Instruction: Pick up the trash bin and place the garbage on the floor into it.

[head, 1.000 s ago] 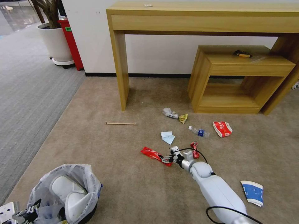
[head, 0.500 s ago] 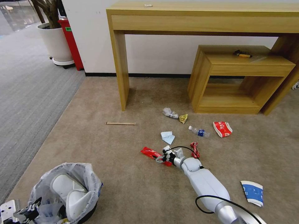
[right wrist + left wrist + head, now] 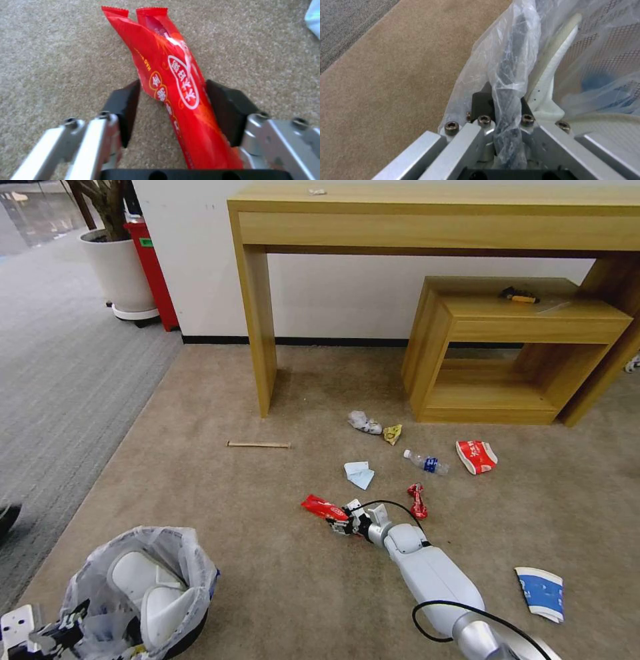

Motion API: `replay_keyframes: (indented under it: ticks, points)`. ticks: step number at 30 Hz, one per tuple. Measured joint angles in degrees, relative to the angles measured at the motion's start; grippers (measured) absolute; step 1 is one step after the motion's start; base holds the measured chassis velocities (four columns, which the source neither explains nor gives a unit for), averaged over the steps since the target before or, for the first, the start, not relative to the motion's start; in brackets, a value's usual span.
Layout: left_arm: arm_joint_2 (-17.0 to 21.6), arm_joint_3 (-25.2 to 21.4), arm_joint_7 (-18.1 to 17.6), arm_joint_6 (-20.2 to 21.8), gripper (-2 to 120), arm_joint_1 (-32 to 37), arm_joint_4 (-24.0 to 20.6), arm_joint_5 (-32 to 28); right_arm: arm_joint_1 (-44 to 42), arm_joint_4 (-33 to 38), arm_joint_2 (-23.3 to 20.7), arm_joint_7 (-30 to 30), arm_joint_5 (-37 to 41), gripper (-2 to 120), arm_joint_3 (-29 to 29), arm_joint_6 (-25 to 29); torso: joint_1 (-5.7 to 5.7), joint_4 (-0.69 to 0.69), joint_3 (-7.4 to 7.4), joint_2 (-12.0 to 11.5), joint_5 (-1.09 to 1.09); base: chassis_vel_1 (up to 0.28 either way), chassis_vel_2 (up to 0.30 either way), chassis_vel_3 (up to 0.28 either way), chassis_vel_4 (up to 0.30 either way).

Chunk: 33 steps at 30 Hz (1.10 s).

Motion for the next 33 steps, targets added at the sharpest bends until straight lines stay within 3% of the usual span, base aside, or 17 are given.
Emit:
replay_keyframes:
  ticks: [14, 26, 29, 31, 33]
  points:
    - [0.3, 0.1, -0.1, 0.3, 0, -0.2, -0.6, -0.1, -0.6, 0.7, -0.1, 0.7, 0.1, 0, 0.2, 0.2, 0.00, 0.00, 0.00, 0.0, 0.00, 0.000, 0.000, 0.000, 0.000]
    - [0.9, 0.3, -0.4, 1.0, 0, -0.7, -1.6, -0.2, -4.7, 11.1, -2.3, 2.6, 5.2, 0, 0.4, -1.1, 0.00, 0.01, 0.00, 0.0, 0.00, 0.000, 0.000, 0.000, 0.000]
    - [1.4, 0.9, -0.6, 1.4, 0, -1.2, -2.1, 0.0, -7.0, 18.9, -4.3, 3.2, 9.0, 0, 0.5, -2.2, 0.00, 0.01, 0.00, 0.0, 0.00, 0.000, 0.000, 0.000, 0.000]
    - [1.5, 0.9, -0.7, 1.4, 0, -1.2, -2.1, 0.0, -7.3, 20.1, -4.5, 3.3, 9.5, 0, 0.6, -2.3, 0.00, 0.00, 0.00, 0.0, 0.00, 0.000, 0.000, 0.000, 0.000]
    - [2.1, 1.8, -1.4, 2.1, 0, -2.5, -2.5, 0.1, -9.2, 30.2, -6.8, 3.7, 13.5, 0, 0.6, -4.2, 0.00, 0.00, 0.00, 0.0, 0.00, 0.000, 0.000, 0.000, 0.000]
